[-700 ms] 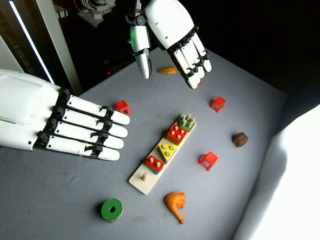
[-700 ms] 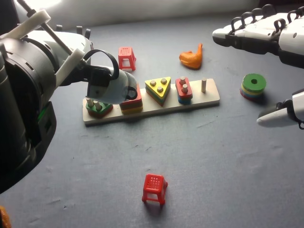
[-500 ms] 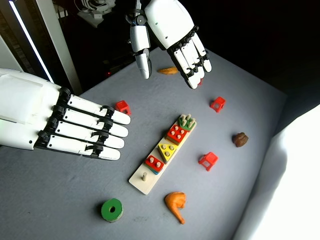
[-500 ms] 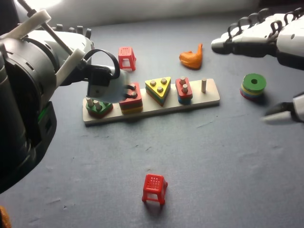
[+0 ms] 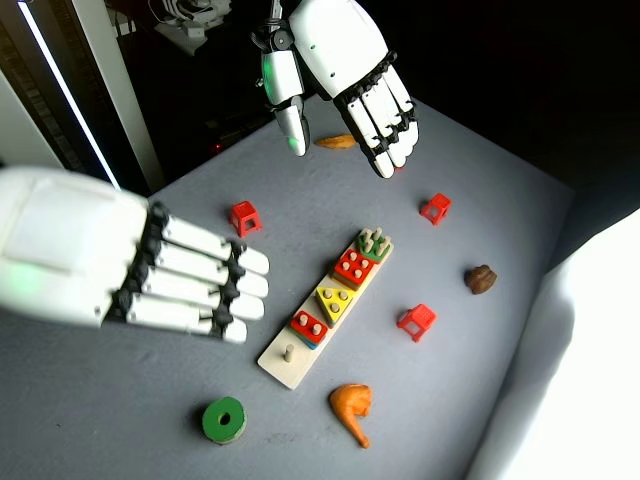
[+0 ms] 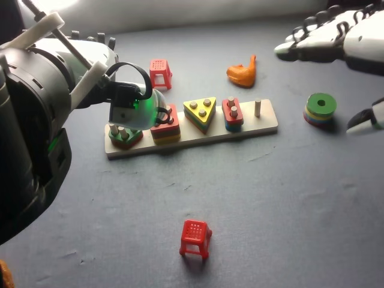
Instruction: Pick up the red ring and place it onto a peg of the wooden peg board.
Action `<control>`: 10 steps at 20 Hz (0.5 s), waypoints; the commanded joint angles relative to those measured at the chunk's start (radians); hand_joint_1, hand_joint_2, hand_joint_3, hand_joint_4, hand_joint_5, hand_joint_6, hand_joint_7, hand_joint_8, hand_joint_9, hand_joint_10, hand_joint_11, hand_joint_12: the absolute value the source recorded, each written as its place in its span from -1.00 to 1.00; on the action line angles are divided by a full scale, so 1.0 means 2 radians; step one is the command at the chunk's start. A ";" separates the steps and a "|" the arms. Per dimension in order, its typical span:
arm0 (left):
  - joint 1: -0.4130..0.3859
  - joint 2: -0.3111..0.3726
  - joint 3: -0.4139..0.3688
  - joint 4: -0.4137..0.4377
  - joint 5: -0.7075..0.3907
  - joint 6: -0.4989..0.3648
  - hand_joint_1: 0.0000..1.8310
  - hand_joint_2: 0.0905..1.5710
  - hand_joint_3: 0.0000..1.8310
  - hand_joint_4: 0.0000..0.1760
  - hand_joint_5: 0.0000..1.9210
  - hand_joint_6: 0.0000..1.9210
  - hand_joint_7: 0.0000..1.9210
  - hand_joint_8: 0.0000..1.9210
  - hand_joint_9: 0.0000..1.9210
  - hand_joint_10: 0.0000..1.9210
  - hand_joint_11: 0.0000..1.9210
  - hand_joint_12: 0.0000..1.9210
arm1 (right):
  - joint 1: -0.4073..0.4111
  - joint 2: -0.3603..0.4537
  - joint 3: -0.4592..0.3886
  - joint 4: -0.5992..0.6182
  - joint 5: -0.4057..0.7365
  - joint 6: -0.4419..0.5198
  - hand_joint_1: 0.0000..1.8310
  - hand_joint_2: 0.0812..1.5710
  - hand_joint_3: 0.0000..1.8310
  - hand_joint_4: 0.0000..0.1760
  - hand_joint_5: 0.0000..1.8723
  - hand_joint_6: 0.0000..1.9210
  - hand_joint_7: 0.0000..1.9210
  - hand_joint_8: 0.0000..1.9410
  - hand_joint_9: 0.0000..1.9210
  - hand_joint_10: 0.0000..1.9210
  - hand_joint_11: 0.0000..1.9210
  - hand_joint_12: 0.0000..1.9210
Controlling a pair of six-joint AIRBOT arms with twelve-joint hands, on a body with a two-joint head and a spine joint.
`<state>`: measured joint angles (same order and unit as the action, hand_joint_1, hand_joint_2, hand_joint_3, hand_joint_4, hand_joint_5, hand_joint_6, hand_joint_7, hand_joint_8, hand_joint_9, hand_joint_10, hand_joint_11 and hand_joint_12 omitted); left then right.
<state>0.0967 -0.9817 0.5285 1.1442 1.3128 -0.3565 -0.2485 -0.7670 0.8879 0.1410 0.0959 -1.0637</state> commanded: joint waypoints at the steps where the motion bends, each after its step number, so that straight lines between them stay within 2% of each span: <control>1: -0.004 0.000 0.001 0.051 0.003 0.002 -1.00 0.69 -1.00 -1.00 -0.92 -1.00 -0.92 -1.00 -0.91 -1.00 -1.00 -0.69 | 0.002 -0.001 0.008 -0.001 0.041 -0.001 0.41 0.13 -1.00 -1.00 -0.86 -1.00 -0.92 -1.00 -0.92 -1.00 -1.00 -0.47; 4: -0.004 0.000 0.001 0.051 0.003 0.001 -1.00 0.68 -1.00 -1.00 -0.91 -1.00 -0.91 -1.00 -0.90 -1.00 -1.00 -0.63 | -0.005 -0.012 0.033 -0.001 0.033 -0.001 0.43 0.15 -0.99 -1.00 -0.86 -1.00 -0.92 -1.00 -0.93 -1.00 -1.00 -0.47; 5: -0.004 0.000 0.001 0.051 0.003 0.000 -1.00 0.68 -1.00 -1.00 -0.92 -1.00 -0.92 -0.99 -0.91 -0.99 -1.00 -0.70 | -0.007 -0.016 0.040 -0.001 0.030 -0.001 0.42 0.15 -0.99 -1.00 -0.85 -1.00 -0.90 -0.99 -0.90 -0.99 -1.00 -0.39; 6: -0.004 0.000 0.001 0.051 0.003 0.000 -1.00 0.68 -1.00 -1.00 -0.91 -1.00 -0.91 -0.99 -0.90 -0.99 -1.00 -0.68 | -0.008 -0.021 0.048 -0.001 0.025 -0.001 0.41 0.15 -1.00 -1.00 -0.85 -1.00 -0.88 -0.99 -0.89 -0.99 -1.00 -0.33; 10: -0.003 0.000 0.001 0.051 0.003 0.000 -1.00 0.69 -1.00 -1.00 -0.92 -1.00 -0.91 -1.00 -0.90 -1.00 -1.00 -0.66 | -0.027 -0.045 0.092 -0.001 0.007 -0.001 0.36 0.18 -0.99 -1.00 -0.83 -0.99 -0.87 -1.00 -0.87 -0.99 -1.00 -0.29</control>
<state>0.0967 -0.9817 0.5285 1.1446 1.3128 -0.3603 -0.3164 -0.8688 1.0782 0.1402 0.0212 -1.0637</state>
